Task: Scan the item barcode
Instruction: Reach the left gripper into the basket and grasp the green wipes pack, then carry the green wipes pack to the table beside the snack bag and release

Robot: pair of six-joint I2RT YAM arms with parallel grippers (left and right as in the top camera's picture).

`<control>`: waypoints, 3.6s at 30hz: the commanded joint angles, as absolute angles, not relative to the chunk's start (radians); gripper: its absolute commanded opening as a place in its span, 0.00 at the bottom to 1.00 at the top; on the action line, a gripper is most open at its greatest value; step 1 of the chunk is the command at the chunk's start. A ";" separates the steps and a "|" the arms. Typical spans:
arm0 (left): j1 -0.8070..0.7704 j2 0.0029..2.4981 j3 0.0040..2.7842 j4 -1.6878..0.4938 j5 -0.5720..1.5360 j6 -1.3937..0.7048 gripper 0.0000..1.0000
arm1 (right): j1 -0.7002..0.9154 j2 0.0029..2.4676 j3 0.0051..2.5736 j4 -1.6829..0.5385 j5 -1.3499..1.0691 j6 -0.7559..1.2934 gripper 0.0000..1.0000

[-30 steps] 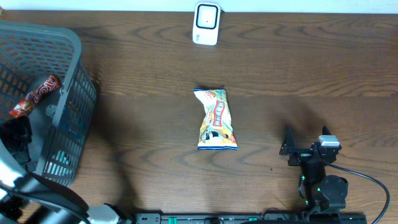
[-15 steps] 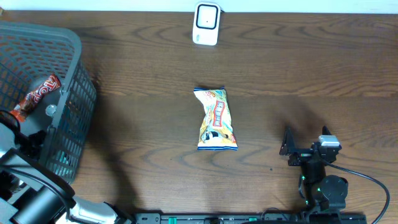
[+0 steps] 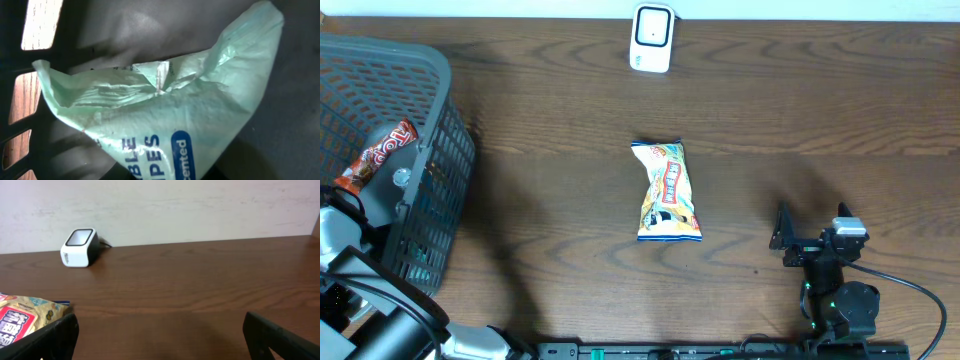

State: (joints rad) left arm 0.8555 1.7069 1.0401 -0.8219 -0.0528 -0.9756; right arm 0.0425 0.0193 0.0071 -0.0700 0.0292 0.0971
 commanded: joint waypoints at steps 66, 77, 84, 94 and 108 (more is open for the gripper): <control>-0.236 1.080 1.038 -0.650 0.171 -0.605 0.08 | 0.040 0.018 0.006 -0.073 0.027 0.088 0.99; -0.363 1.391 1.038 -0.605 0.111 -0.606 0.08 | 0.040 0.018 0.006 -0.073 0.027 0.088 0.99; -0.366 1.607 1.038 -0.589 0.115 -0.610 0.08 | 0.040 0.018 0.006 -0.073 0.027 0.088 0.99; -0.435 1.822 1.038 -0.562 0.118 -0.609 0.08 | 0.040 0.018 0.006 -0.073 0.027 0.088 0.99; -0.537 1.824 1.038 -0.506 0.061 -0.595 0.09 | 0.040 0.018 0.006 -0.073 0.027 0.088 0.99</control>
